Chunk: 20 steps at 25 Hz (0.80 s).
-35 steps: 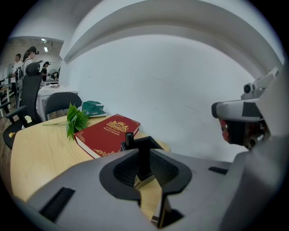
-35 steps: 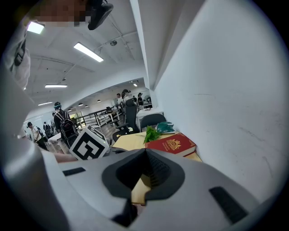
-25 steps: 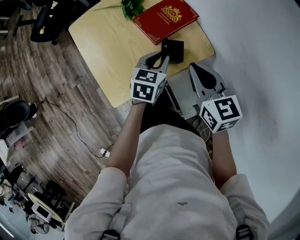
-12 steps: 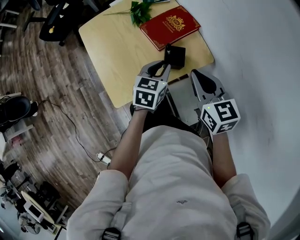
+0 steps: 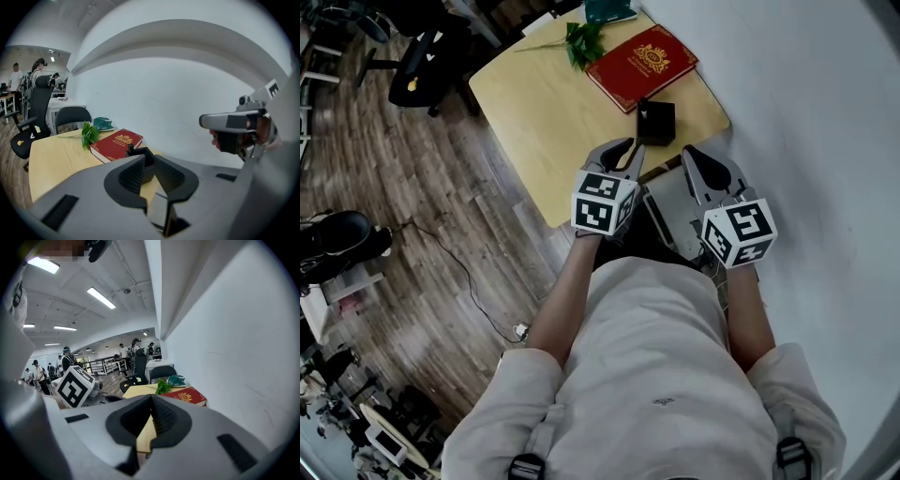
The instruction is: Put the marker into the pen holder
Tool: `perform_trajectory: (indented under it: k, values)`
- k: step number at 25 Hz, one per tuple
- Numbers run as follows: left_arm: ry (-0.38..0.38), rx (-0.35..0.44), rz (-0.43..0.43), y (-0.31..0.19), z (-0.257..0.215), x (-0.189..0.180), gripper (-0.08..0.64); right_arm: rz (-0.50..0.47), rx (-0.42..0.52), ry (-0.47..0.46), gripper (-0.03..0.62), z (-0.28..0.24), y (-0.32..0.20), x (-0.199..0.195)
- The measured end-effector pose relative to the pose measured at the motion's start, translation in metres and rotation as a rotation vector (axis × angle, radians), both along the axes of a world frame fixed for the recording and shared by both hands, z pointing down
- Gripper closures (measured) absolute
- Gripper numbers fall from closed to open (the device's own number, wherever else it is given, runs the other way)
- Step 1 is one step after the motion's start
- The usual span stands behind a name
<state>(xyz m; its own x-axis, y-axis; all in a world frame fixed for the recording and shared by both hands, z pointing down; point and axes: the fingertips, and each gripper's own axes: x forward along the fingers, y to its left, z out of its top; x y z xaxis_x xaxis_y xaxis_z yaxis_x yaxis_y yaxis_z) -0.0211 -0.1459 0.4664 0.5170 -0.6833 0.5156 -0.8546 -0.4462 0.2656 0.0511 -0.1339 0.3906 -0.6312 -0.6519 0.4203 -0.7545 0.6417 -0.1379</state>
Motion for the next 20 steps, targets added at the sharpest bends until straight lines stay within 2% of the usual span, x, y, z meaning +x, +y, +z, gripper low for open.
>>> perform_trajectory:
  k: [10, 20]
  values:
    - [0.021, 0.017, 0.111, 0.032, -0.027, -0.015, 0.512, 0.097, 0.007, -0.013, 0.594, -0.011, 0.024, -0.02]
    - [0.061, 0.077, 0.203, 0.054, -0.061, -0.032, 0.531, 0.19, 0.021, -0.009, 0.594, -0.019, 0.054, -0.036]
